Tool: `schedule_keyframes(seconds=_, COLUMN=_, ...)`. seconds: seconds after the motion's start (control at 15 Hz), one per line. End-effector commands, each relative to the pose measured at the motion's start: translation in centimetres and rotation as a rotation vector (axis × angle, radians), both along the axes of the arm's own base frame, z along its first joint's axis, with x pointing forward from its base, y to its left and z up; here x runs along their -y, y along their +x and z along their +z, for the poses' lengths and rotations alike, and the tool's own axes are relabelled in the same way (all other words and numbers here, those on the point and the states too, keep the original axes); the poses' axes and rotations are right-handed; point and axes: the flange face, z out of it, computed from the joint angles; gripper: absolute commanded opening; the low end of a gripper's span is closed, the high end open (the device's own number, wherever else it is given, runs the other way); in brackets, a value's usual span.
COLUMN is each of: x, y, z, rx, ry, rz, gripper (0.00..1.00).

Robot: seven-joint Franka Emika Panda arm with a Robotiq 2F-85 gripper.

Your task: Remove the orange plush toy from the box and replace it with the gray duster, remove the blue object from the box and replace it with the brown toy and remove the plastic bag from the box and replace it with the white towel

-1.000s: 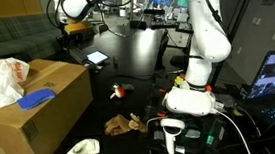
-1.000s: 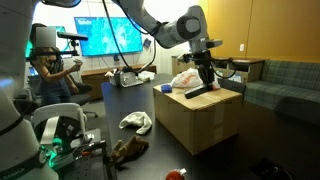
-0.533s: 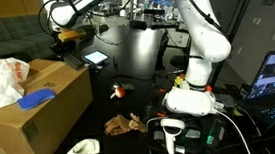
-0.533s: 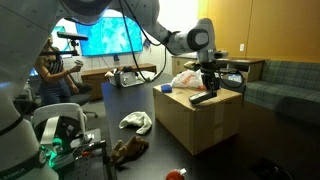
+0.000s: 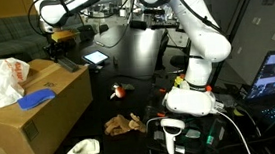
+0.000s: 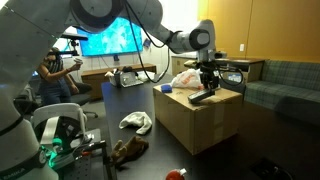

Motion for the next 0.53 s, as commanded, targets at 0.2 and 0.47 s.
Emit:
schedule_keyframes(seconds=0.2, x=-2.4, y=0.3, z=2.3, rx=0.025, ry=0.017, rz=0.065, gripper=1.00)
schedule_keyframes(seconds=0.47, x=-6.1, y=-1.9, z=2.8, rx=0.019, ry=-0.024, rz=0.261, gripper=1.00)
